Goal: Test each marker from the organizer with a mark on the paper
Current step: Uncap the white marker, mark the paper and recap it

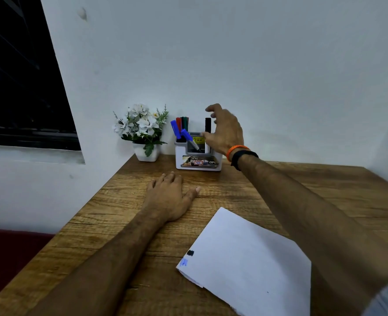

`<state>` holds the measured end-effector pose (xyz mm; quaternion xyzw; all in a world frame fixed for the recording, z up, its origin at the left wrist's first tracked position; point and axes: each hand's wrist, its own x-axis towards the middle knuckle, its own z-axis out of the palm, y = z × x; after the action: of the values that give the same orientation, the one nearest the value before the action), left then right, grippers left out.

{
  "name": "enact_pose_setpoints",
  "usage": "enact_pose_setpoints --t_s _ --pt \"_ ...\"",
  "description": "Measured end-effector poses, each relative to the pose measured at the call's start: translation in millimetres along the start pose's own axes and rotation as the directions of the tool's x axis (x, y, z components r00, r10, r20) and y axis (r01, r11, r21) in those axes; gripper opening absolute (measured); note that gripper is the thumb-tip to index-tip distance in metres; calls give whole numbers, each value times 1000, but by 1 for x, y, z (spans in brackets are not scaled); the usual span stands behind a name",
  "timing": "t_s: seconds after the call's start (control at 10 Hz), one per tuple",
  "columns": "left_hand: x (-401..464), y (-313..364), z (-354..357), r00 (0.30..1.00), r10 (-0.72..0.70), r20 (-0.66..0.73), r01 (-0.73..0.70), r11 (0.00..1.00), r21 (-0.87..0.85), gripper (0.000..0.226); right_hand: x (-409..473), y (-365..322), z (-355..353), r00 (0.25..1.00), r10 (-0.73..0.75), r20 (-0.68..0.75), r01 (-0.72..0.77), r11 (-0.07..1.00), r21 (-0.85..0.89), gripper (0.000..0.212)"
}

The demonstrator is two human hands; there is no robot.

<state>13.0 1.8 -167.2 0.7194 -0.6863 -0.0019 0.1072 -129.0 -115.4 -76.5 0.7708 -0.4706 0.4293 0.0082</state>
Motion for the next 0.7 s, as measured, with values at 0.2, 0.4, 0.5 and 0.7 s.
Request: enact_pose_setpoints --t_s 0.2,0.4,0.5,0.7 --pt "0 -1 1 1000 1 -19 -1 1000 -5 79 -1 -22 8 978 -140 154 141 990 5 49" --pt "0 0 0 1000 3 -14 -3 1000 -9 80 6 -28 14 987 -41 156 37 999 33 39" --pt "1 -1 0 1000 2 -10 -2 1000 -4 80 10 -23 8 987 -61 147 49 995 87 43" --pt "1 0 0 1000 -8 -8 8 1000 -6 82 10 -32 16 965 -107 241 117 993 -28 38"
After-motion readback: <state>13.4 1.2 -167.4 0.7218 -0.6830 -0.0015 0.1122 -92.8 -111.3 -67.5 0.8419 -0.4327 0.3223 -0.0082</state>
